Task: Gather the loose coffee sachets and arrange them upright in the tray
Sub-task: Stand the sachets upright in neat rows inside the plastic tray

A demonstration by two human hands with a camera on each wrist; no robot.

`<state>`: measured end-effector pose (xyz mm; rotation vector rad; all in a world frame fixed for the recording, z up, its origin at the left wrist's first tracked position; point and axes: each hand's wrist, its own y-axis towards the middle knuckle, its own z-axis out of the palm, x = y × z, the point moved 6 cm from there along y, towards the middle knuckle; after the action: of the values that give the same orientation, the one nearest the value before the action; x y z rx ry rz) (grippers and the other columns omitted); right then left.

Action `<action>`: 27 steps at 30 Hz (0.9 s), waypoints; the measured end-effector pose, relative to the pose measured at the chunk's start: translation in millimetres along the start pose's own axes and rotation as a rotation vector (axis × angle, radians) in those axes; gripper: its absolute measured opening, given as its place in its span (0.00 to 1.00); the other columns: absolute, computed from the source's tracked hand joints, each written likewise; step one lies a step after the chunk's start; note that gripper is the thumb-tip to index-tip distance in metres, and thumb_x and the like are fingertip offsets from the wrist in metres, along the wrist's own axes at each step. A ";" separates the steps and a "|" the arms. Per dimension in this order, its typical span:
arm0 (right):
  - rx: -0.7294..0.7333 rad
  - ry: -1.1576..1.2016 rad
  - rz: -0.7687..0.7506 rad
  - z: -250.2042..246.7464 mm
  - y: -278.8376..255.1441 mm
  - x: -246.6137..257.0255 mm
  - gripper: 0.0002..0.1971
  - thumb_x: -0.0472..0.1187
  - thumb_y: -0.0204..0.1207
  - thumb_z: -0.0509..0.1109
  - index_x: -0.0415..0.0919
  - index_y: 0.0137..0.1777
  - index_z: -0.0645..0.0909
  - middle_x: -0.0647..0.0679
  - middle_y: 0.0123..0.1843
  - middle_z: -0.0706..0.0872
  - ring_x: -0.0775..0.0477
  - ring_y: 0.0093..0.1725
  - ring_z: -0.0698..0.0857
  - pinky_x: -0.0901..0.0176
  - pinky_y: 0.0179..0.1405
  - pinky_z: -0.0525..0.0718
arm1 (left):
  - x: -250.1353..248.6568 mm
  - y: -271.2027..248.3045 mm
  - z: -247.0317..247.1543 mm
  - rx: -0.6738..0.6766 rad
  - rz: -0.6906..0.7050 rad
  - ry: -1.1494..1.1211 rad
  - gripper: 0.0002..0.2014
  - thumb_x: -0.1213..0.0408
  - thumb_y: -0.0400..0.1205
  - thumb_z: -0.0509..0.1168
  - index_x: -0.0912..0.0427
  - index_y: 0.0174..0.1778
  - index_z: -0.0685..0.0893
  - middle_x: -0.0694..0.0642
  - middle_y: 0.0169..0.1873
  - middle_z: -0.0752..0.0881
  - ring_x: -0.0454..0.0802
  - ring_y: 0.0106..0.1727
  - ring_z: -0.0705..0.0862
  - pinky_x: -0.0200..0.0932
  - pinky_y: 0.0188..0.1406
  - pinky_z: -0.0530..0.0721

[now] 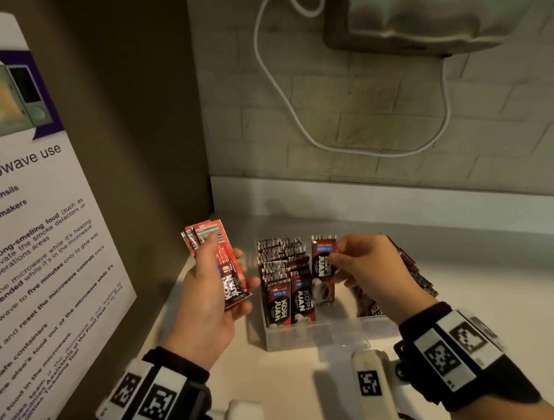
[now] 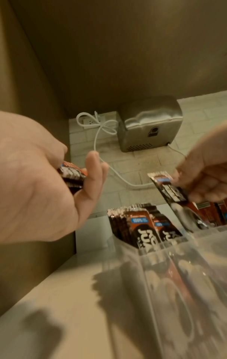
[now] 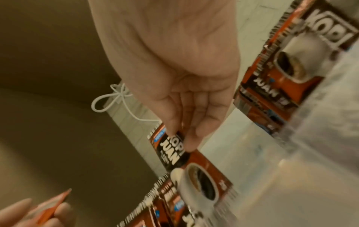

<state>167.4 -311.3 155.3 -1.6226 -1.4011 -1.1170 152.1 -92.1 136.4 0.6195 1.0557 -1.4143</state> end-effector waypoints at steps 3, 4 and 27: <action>0.094 0.017 0.119 11.4 0.2 -18.2 0.05 0.27 0.77 0.68 0.27 0.40 0.81 0.42 0.34 0.86 0.51 0.28 0.85 0.64 0.28 0.83 | 4.3 1.2 -5.6 -0.010 -0.015 -0.015 0.13 0.49 0.83 0.61 0.55 0.47 0.81 0.51 0.26 0.83 0.46 0.24 0.84 0.33 0.13 0.70; 0.110 0.025 0.141 15.6 0.1 -21.6 0.05 0.27 0.77 0.69 0.25 0.41 0.81 0.42 0.33 0.85 0.51 0.27 0.85 0.65 0.27 0.84 | 6.5 1.8 -6.5 -0.007 -0.019 -0.022 0.11 0.52 0.83 0.61 0.56 0.47 0.81 0.51 0.26 0.82 0.46 0.24 0.84 0.33 0.13 0.70; 0.131 0.209 -0.032 20.9 -17.9 22.2 0.17 0.48 0.73 0.73 0.35 0.51 0.81 0.45 0.38 0.86 0.53 0.27 0.80 0.62 0.25 0.75 | 27.2 -6.6 18.4 0.334 -0.012 0.222 0.19 0.56 0.69 0.78 0.57 0.54 0.88 0.67 0.47 0.90 0.62 0.39 0.87 0.40 0.24 0.74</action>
<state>154.0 -281.0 167.5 -1.3550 -1.3381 -1.1523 145.5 -121.9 122.7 1.0322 1.0017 -1.5728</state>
